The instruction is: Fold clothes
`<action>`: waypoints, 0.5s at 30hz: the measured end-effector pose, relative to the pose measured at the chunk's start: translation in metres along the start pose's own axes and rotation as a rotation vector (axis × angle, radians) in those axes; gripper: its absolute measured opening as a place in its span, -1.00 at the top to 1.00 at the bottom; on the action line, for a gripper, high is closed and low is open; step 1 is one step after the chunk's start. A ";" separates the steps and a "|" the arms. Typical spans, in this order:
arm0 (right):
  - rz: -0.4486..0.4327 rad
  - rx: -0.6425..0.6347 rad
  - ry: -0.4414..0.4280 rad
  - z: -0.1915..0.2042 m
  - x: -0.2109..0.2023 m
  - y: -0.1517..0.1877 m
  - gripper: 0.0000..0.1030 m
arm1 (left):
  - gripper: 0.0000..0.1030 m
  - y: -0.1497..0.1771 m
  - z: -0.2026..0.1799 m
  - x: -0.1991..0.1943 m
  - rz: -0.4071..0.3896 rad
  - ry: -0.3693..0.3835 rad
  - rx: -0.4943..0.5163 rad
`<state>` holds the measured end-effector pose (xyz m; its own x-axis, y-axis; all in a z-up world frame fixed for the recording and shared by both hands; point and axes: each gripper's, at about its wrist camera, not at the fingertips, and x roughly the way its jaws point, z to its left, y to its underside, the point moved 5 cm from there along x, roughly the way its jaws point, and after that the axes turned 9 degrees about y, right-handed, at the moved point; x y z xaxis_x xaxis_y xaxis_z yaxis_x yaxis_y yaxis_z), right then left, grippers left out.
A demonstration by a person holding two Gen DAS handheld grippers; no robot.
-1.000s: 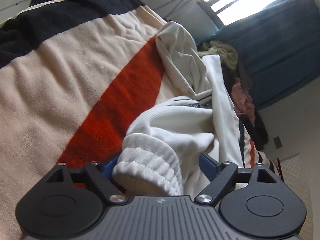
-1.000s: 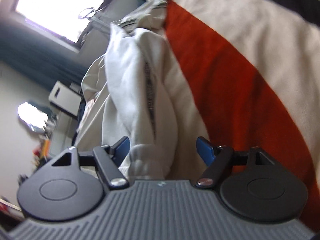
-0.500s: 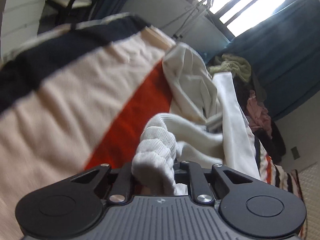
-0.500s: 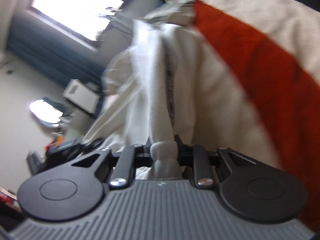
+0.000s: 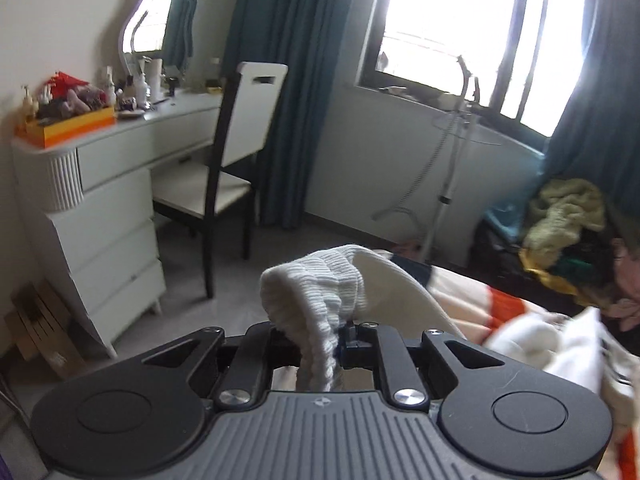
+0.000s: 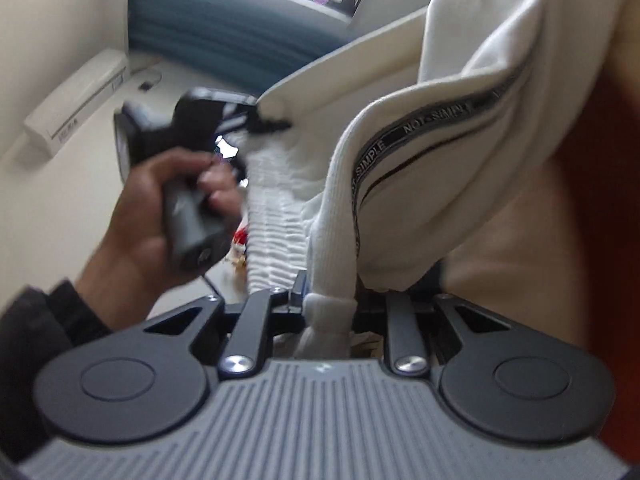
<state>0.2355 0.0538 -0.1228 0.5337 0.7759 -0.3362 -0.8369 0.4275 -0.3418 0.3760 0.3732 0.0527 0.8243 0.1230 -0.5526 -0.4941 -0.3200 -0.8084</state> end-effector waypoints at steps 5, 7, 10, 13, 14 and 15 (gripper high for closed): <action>0.095 0.017 -0.012 0.003 0.100 -0.005 0.58 | 0.72 0.019 0.037 0.112 0.107 -0.036 0.016; 0.100 -0.030 0.001 0.000 0.111 -0.008 0.55 | 0.72 0.032 0.045 0.143 0.130 -0.022 0.026; 0.097 -0.125 0.055 0.010 0.113 -0.013 0.53 | 0.70 0.048 0.047 0.171 0.157 0.021 0.075; 0.124 -0.183 0.105 0.018 0.114 -0.020 0.50 | 0.65 0.046 0.050 0.172 0.155 0.045 0.019; 0.129 -0.201 0.112 0.021 0.113 -0.021 0.47 | 0.53 0.041 0.050 0.168 0.144 0.042 0.023; 0.137 -0.216 0.119 0.024 0.111 -0.021 0.33 | 0.41 0.038 0.050 0.161 0.133 0.030 0.027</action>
